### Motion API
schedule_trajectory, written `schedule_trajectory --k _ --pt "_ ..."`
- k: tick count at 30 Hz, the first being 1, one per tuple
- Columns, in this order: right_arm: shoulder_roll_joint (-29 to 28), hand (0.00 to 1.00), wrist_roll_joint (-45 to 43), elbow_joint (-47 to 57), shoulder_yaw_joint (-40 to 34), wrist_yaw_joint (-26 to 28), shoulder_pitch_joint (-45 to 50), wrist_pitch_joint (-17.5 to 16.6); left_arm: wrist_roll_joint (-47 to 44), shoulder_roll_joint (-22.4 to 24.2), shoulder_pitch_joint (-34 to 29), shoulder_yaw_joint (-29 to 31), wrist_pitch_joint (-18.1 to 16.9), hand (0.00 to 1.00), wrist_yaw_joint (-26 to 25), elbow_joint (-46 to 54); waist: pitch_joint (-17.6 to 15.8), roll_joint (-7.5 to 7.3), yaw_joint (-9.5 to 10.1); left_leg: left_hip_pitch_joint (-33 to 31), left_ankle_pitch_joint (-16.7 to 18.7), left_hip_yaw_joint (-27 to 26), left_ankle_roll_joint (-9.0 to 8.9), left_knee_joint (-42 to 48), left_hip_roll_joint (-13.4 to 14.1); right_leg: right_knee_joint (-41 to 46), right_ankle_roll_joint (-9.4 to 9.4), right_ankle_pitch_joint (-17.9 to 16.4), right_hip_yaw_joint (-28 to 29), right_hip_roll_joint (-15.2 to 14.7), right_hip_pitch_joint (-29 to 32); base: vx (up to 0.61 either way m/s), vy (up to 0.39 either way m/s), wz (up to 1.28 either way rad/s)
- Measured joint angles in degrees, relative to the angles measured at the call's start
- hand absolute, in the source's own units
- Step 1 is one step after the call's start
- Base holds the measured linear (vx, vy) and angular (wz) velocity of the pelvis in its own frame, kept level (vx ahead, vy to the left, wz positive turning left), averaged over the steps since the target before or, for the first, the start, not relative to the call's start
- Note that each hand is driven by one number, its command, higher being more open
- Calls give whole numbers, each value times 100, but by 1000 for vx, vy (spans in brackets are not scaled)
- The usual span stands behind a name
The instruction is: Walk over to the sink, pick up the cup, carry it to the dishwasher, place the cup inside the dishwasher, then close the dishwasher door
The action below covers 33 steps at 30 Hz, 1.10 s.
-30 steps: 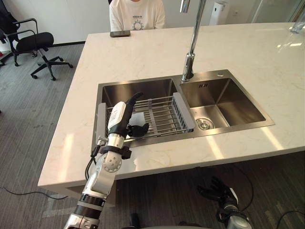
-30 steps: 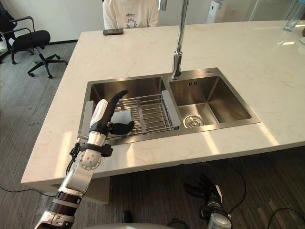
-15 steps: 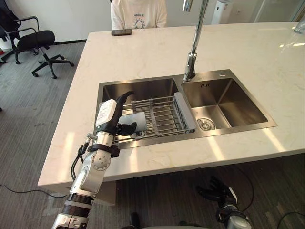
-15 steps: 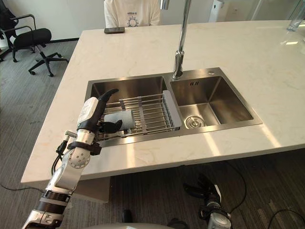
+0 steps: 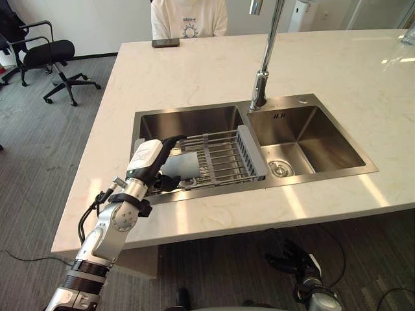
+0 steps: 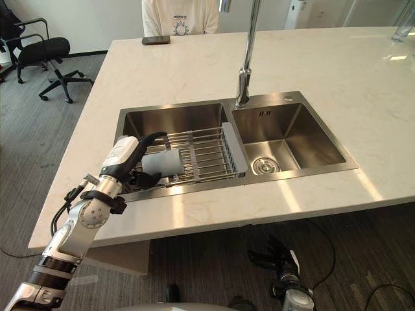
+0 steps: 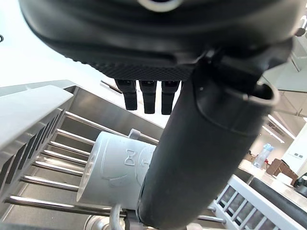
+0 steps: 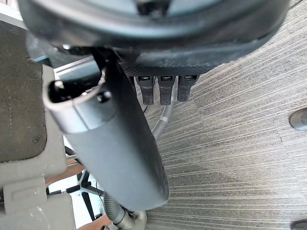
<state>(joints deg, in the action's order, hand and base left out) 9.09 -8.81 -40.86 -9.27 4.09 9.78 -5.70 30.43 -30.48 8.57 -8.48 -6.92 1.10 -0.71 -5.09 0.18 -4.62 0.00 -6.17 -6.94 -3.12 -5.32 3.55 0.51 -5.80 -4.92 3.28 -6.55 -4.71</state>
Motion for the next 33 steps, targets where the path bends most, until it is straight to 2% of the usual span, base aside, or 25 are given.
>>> schedule_trajectory --k 8,17,18,25,33 --pt "2 90 2 0 78 52 14 0 -2 -276 305 -221 -92 90 295 -335 -10 17 -49 7 0 -11 0 -1 -1 2 0 0 9 0 0 0 0 0" --pt "124 90 -1 0 77 120 42 2 -3 -505 1289 -780 -20 90 548 -1505 -90 92 -106 -28 23 -109 -12 -2 5 7 0 0 109 1 101 0 0 -5" --pt "142 90 -1 0 77 123 40 4 -3 -506 1426 -832 6 30 571 -1645 -104 106 -108 -59 23 -113 -12 -1 6 10 0 2 113 2 138 -3 -4 -6" --pt "173 90 -5 -1 80 190 -12 16 -143 -803 2073 -946 163 30 661 -2068 -270 139 -229 -199 24 -165 -14 24 8 14 -5 25 160 2 296 4 -5 -2" --pt "176 90 -7 -5 77 211 -2 16 -455 -922 2081 -942 199 30 662 -2043 -303 185 -251 -198 28 -186 -20 26 15 18 -1 33 169 2 304 3 -5 -2"
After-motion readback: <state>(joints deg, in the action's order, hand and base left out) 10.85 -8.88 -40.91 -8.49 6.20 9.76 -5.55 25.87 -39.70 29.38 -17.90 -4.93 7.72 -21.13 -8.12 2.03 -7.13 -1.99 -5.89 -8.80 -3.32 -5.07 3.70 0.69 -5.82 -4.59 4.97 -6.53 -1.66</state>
